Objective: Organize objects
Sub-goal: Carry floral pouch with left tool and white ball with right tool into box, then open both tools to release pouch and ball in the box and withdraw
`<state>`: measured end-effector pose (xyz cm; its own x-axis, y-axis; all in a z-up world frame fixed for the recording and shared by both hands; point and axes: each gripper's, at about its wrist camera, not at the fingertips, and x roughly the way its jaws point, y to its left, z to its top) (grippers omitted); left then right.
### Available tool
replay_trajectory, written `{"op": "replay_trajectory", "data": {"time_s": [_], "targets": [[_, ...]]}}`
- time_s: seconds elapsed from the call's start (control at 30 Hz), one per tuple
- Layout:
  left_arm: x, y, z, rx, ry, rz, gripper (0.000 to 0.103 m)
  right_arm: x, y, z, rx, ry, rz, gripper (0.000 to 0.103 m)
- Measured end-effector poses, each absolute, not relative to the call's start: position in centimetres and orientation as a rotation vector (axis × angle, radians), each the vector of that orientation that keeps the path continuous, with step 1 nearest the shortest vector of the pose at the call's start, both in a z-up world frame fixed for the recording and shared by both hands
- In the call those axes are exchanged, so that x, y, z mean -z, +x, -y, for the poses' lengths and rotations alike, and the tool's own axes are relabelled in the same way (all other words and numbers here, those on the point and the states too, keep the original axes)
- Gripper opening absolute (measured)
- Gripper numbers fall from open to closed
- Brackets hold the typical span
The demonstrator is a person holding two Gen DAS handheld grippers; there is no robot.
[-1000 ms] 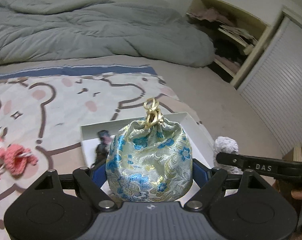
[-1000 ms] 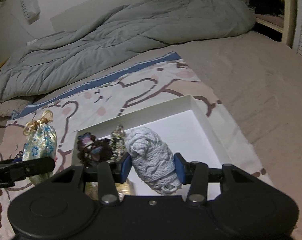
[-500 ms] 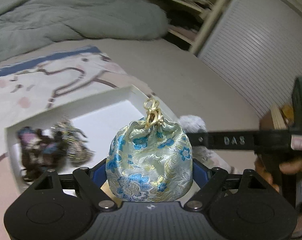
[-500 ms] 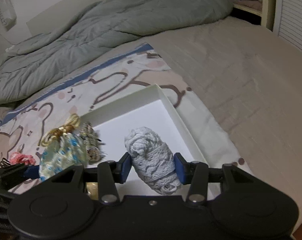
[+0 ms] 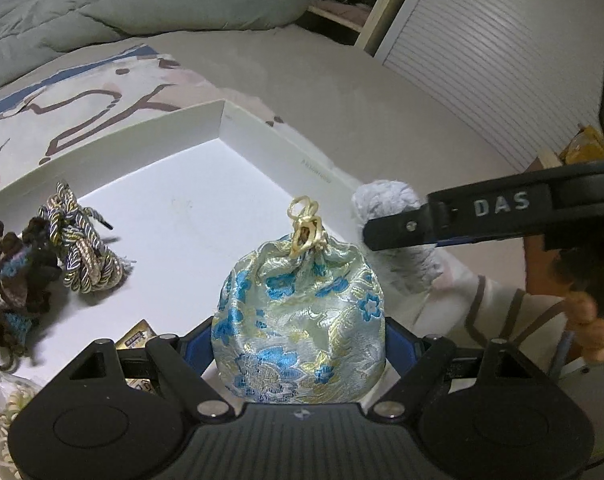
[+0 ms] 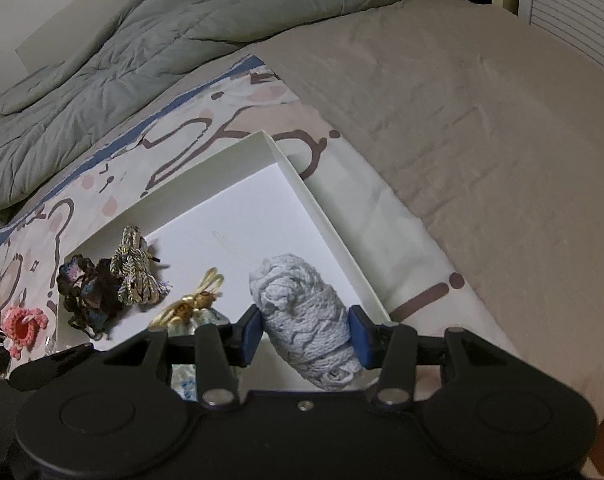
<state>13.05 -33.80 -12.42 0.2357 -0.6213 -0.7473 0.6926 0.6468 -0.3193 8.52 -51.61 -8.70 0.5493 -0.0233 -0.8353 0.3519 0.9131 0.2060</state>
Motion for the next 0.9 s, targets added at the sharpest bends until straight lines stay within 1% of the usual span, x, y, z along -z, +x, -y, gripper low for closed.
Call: {"op": "replay_trajectory", "data": {"time_s": [0.03, 0.1, 0.13, 0.2, 0.27, 0.9], "targets": [[12.6, 13.1, 33.9, 0.889, 0.091, -0.978, 0.085, 8.8, 8.5, 51.5, 0.229, 0.369, -0.973, 0.048], [12.9, 13.4, 33.9, 0.854, 0.105, -0.985, 0.093, 8.9, 8.6, 51.5, 0.237, 0.364, -0.982, 0.051], [13.0, 13.4, 33.8, 0.849, 0.106, -0.987, 0.093, 9.0, 8.7, 51.4, 0.243, 0.356, -0.987, 0.051], [12.9, 13.3, 33.6, 0.854, 0.105, -0.990, 0.093, 9.2, 8.8, 51.4, 0.245, 0.352, -0.996, 0.056], [12.7, 13.3, 33.6, 0.859, 0.108, -0.986, 0.093, 9.2, 8.8, 51.3, 0.248, 0.353, -0.999, 0.058], [9.7, 13.1, 31.0, 0.823, 0.112, -0.963, 0.093, 7.6, 7.8, 50.6, 0.234, 0.335, -0.976, 0.058]]}}
